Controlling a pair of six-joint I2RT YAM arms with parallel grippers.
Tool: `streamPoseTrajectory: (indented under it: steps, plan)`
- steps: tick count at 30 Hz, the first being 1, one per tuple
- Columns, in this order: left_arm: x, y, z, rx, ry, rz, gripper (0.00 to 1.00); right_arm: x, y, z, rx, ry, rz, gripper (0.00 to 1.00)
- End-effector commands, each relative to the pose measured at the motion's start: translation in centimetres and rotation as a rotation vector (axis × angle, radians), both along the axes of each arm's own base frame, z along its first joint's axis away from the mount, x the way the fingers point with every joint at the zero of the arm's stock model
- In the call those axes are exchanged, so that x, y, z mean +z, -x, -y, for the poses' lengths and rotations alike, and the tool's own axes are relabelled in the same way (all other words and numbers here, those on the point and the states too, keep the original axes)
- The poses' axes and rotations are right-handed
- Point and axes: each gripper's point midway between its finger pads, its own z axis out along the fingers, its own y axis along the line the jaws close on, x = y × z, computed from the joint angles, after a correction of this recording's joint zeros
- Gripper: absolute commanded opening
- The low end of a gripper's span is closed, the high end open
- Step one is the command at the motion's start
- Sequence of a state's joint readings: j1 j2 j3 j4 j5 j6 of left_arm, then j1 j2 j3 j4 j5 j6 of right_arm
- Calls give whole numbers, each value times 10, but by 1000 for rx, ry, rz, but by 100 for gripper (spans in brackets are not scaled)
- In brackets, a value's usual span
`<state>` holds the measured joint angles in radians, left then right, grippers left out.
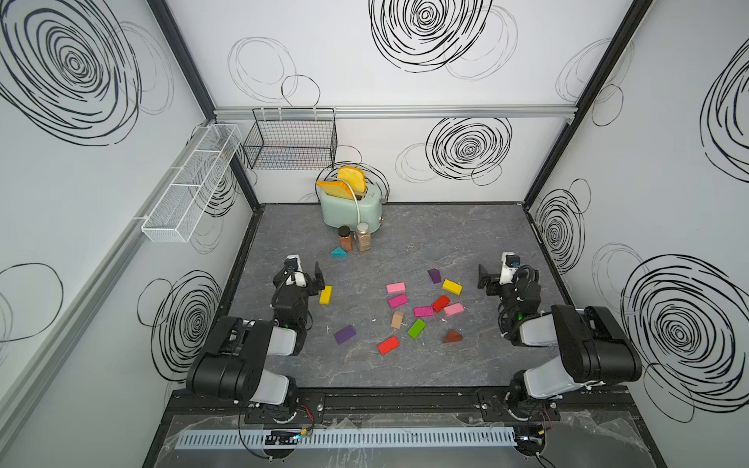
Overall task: Assemble a piece of candy with building blocks
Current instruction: Move the building block to the center of the board.
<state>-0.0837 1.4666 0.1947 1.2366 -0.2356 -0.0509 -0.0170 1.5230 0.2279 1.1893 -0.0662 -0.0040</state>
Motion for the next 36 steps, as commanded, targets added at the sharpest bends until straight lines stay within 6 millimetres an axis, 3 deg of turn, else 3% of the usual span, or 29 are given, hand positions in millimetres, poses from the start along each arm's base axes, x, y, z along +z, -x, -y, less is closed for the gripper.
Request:
streamPoseTrajectory:
  steps: [1,16,19,21,24,27,29,33,36]
  plan:
    - [18,-1,-1,0,-9,69,98,11,0,0,2,-1,46,99]
    - [19,-1,-1,-1,-6,75,98,11,0,1,-5,0,45,99]
    - [32,-6,-12,104,-15,27,98,23,-1,9,-98,18,50,99]
    - [57,-7,-20,179,22,26,98,28,-6,3,-104,40,-13,99]
    - [70,-15,-31,273,213,-177,98,50,-7,-15,-78,25,-33,99]
    - [62,-26,-2,103,331,-437,98,75,-8,-44,35,-8,-73,99]
    - [48,-24,6,64,373,-568,98,90,-10,-62,128,-41,-123,99]
    - [11,-17,-4,78,449,-746,98,106,-6,-107,337,-97,-239,99]
    - [-21,-10,-19,157,492,-857,98,105,5,-141,441,-101,-292,99]
